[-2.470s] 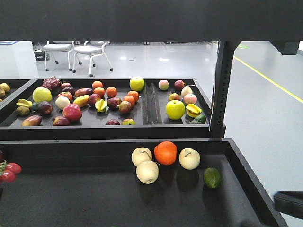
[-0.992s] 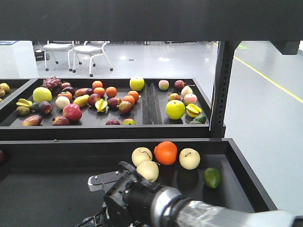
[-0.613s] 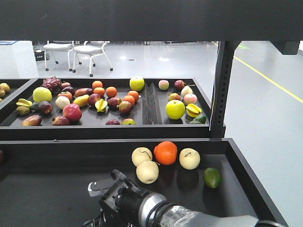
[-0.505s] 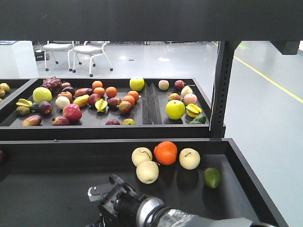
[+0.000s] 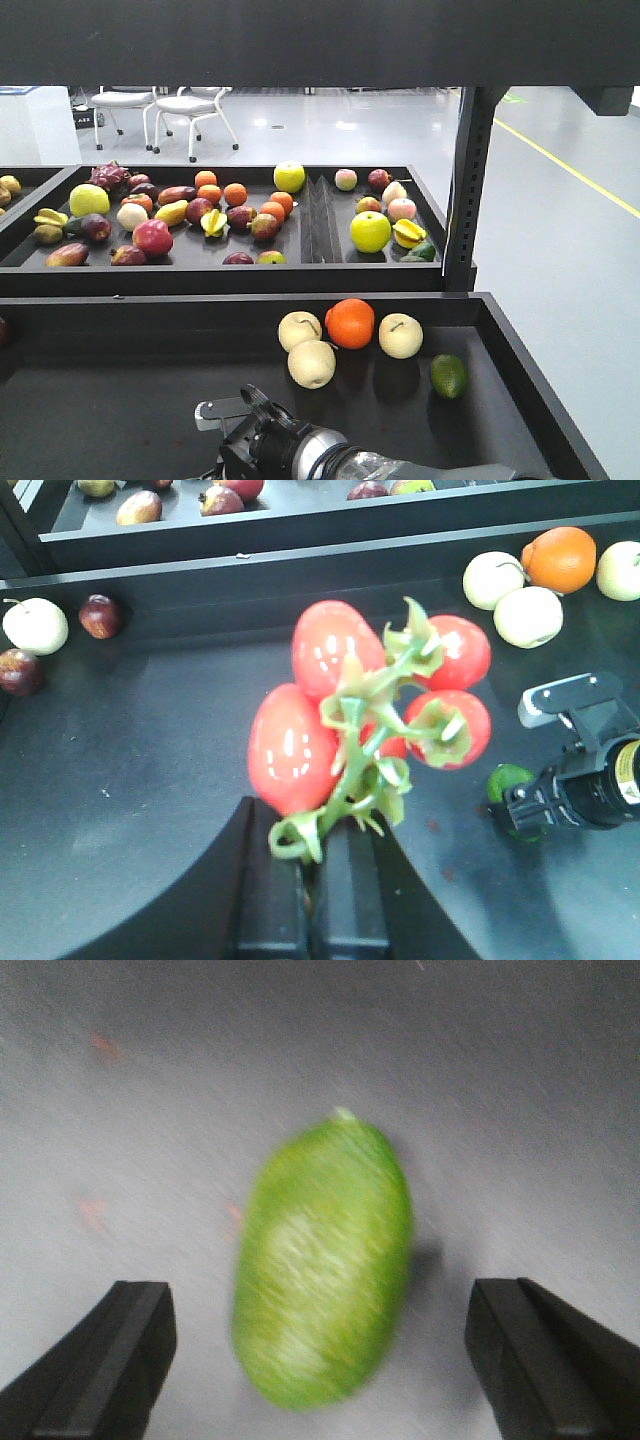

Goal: Pick snacks and fruit into basket
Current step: 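Close the right gripper on the lime and lift it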

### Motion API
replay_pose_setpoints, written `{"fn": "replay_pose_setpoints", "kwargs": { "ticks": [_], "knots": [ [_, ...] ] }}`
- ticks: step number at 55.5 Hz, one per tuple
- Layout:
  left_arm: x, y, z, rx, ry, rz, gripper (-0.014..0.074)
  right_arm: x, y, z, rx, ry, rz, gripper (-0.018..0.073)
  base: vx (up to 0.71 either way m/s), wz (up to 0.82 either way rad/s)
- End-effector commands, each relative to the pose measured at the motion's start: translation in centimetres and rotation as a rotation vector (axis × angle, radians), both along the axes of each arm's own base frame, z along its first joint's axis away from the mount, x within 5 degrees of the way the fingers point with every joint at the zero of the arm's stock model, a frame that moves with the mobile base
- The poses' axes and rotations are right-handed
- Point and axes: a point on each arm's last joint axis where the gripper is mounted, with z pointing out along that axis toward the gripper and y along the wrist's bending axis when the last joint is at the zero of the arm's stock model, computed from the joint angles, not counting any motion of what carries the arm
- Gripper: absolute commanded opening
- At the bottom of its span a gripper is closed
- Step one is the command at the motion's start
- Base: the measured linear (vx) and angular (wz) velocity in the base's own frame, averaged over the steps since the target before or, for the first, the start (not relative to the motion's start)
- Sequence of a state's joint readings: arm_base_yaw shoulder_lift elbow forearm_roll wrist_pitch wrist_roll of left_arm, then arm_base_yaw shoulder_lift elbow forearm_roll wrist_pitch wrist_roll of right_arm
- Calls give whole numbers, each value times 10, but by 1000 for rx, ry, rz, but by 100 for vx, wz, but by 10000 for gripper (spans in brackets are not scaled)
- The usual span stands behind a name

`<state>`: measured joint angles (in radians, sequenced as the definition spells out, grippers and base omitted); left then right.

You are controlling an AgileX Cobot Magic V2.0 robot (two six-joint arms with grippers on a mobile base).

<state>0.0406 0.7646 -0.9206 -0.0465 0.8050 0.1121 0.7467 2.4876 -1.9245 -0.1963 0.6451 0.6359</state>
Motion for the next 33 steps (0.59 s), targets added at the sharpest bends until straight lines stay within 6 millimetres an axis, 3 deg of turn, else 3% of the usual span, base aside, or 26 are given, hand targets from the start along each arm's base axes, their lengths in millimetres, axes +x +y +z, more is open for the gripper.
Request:
{"fn": "replay_pose_setpoints", "kwargs": {
  "ticks": [1,10,33],
  "knots": [
    [1,0,14,-10,-105,3,-5,9,5,44,96,-113,12,627,0,0],
    [1,0,14,-10,-103,3,-5,12,1,29,77,-79,-6,622,0,0],
    [1,0,14,-10,-101,3,-5,15,3,21,109,-96,3,585,0,0]
  ]
}}
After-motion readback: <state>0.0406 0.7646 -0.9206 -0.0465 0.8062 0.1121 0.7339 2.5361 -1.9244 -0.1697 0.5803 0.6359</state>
